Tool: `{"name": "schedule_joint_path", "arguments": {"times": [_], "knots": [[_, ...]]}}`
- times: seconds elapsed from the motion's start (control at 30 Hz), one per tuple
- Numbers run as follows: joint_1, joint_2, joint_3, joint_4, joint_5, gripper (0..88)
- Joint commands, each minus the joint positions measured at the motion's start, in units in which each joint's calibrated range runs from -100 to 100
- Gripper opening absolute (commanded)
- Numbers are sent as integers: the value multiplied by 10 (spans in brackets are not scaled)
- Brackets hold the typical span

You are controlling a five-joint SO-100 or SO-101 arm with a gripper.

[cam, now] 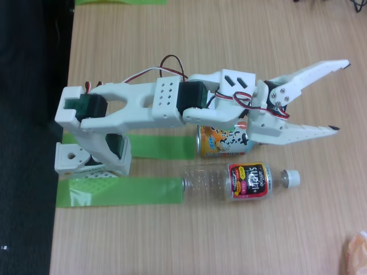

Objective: Pick up the plastic bottle and stand it up on the white place

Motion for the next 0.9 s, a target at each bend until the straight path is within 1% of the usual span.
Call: {"name": "schedule_joint_path", "arguments": {"times": [0.0,0.17,0.27,0.43,0.53,0.67,0.87], "knots": [[-2,20,-30,23,17,405],[-1,90,-102,62,53,394],[-1,159,-165,60,70,394],[-1,263,-257,65,129,394],[-2,295,-282,66,158,394],[-3,303,-273,74,182,394],[-14,300,-283,227,190,395]]}}
